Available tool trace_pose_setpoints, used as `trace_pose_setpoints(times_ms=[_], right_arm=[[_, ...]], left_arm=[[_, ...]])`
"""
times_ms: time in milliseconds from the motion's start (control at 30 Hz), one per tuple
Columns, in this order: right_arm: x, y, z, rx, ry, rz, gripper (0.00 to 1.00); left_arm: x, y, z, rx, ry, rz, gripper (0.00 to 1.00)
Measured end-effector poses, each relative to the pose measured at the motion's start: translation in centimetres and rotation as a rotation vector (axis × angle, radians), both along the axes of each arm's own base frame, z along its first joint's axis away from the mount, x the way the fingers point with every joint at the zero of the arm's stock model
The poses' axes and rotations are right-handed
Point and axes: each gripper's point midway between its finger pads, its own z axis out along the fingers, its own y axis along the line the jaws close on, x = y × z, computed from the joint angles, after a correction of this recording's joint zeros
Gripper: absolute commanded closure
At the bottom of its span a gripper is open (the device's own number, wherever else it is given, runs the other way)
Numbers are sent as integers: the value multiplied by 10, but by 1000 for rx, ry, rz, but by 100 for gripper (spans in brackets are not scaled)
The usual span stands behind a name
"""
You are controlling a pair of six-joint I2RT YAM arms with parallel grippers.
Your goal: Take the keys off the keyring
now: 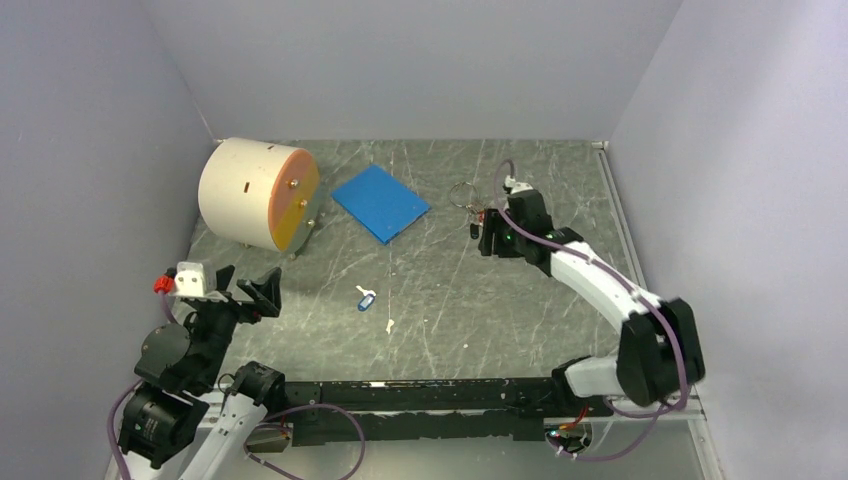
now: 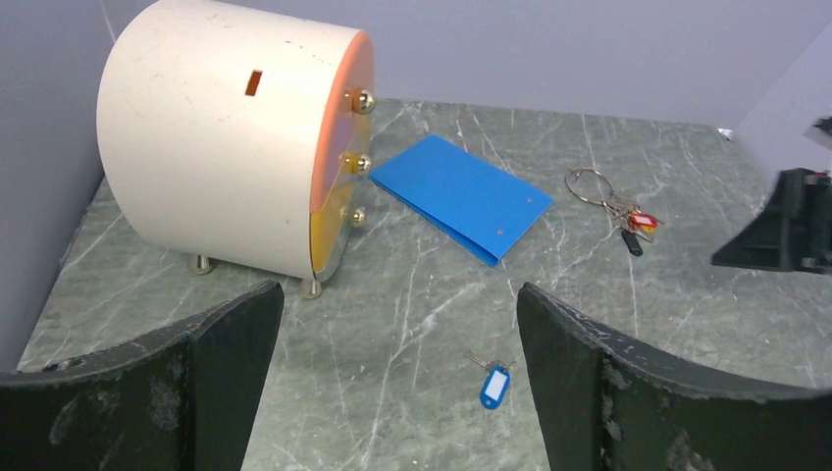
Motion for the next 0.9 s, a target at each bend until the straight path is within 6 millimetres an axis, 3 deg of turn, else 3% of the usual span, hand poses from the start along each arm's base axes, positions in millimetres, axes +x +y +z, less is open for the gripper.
trace_pose_setpoints(times_ms=[200,367,467,700,900], right_arm=[[58,14,-20,-89,21,8,58],[103,27,-44,-138,42,24,61],[121,32,-57,-157,54,36,63],[144,37,-80,-202,71,54,68],[144,34,-91,-229,92,63,82]], left_arm=[[-2,0,2,-6,-14,-4,6],[-3,1,4,-9,-23,-4,6],[-3,1,4,-9,-23,-4,6],[-3,0,3,-8,-20,-5,6],[-1,0,1,-3,-8,0,6]])
